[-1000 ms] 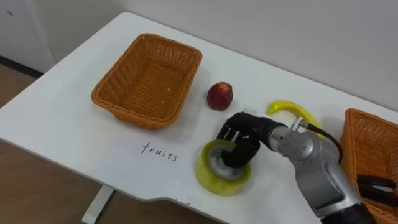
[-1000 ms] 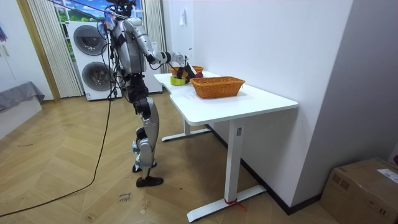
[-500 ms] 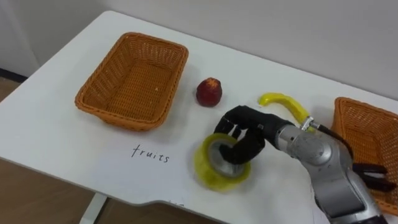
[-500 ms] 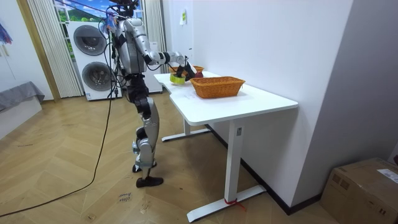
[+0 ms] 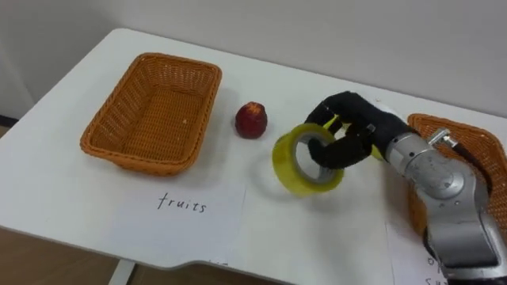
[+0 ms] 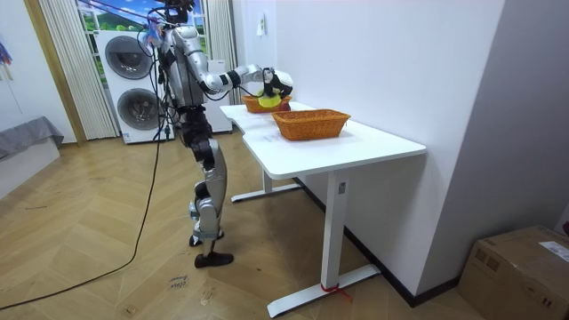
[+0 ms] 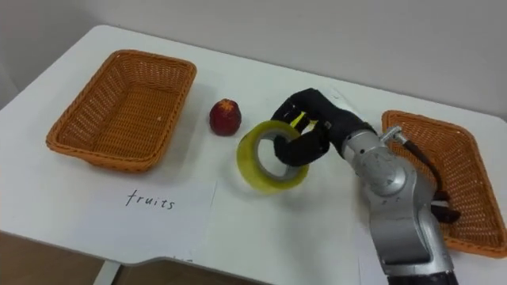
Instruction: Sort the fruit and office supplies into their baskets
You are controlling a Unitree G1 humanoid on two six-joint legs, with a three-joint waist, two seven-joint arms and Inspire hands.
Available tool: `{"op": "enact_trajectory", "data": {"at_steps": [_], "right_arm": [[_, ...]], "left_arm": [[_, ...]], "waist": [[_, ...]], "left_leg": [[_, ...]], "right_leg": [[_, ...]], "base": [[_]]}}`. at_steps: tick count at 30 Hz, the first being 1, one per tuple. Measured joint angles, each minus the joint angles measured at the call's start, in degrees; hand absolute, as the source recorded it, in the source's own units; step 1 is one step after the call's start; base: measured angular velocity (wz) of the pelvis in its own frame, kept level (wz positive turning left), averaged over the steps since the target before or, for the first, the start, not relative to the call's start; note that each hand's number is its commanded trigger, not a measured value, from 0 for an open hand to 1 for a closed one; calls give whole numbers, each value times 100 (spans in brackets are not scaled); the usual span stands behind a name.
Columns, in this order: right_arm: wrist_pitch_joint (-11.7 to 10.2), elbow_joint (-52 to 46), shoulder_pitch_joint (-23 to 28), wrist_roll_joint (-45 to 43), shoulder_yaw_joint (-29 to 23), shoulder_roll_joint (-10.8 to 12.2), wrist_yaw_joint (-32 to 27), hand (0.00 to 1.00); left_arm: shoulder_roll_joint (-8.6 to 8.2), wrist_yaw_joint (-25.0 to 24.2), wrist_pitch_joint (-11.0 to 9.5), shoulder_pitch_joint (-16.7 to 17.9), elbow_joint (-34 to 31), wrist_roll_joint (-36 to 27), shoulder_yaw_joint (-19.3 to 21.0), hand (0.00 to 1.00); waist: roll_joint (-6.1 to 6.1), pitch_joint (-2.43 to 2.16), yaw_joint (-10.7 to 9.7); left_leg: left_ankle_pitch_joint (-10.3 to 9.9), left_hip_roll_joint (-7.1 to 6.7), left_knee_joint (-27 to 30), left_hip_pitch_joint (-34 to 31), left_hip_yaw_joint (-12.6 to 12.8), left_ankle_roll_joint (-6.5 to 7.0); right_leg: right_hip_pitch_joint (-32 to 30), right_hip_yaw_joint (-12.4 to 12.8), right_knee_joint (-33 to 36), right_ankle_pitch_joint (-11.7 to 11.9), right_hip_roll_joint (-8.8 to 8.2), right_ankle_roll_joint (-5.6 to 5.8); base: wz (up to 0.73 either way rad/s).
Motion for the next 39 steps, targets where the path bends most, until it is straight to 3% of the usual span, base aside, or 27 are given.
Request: {"op": "enact_trajectory", "data": {"at_steps": [8,13,24,31,35,39], "right_arm": [[-23,2,1,224,-433,-38,-216,100],[-23,21,2,521,-642,-279,-533,100],[-75,422,37,627,-1253,-531,-1325,100],[-107,568,310,657,-1408,-644,-1575,100],[-103,895,442,750,-1449,-649,-1673,100],[-101,962,442,871,-1518,-676,-1705,100]], "left_arm": [[-11,-61,5,222,1,11,225,0],[-11,-73,30,225,108,0,369,0],[-11,3,28,237,157,2,383,0],[-4,4,-11,239,-15,-3,394,0],[-2,20,-1,264,13,-119,411,0],[-13,15,7,283,62,-192,499,0]], "waist": [[-59,-49,-171],[-98,-56,-219],[-89,-36,-596],[-137,-61,-630],[-222,-22,-682],[-226,-23,-805]], "left_leg": [[-2,-1,3,-2,8,1],[-2,-5,10,-3,7,3],[-4,-5,8,-15,47,3],[-2,10,-1,14,107,2],[-5,9,-7,-4,138,5],[-11,8,-23,-13,142,11]], "right_leg": [[0,-14,8,0,-8,0],[-4,-6,19,0,-14,2],[-27,-16,15,-7,-19,12],[-56,55,22,-6,0,12],[-87,110,26,-7,1,12],[-90,121,32,-7,0,13]], "base": [[0],[1],[-2],[-5],[-3],[-1]]}}
